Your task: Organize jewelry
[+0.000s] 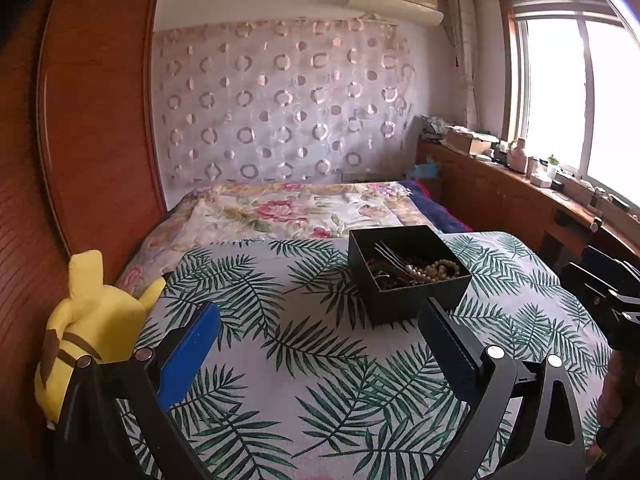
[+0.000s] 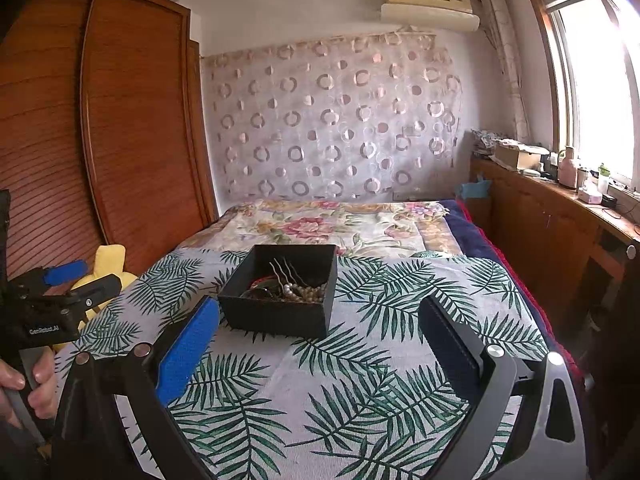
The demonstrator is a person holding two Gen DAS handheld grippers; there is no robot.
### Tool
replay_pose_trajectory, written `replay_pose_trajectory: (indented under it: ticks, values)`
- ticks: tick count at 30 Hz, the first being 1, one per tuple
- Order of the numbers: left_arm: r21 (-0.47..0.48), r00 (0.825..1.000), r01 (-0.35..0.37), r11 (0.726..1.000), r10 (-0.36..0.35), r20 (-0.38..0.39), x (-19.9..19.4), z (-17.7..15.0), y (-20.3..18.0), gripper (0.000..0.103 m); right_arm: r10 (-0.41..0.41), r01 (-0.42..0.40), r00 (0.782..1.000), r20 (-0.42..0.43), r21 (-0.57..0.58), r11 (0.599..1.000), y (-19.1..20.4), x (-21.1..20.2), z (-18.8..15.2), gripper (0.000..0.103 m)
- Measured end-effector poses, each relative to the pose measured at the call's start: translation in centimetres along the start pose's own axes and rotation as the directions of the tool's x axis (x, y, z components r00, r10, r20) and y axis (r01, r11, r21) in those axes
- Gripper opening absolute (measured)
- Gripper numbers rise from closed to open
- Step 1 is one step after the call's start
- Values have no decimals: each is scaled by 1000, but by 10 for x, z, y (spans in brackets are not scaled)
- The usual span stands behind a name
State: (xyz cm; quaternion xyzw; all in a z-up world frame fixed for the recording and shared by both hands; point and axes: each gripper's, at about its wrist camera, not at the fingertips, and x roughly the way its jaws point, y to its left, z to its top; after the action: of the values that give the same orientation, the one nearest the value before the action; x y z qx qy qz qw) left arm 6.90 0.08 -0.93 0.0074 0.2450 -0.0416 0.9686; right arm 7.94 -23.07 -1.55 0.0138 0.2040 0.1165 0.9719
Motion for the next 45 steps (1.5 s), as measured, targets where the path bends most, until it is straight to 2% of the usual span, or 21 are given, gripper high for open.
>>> replay_pose_trajectory:
  ticks: [45]
  values:
    - [23, 1000, -2, 1000, 2, 13, -3, -1, -7, 95, 0, 0, 1000, -7, 0, 1000, -3, 3, -4, 100]
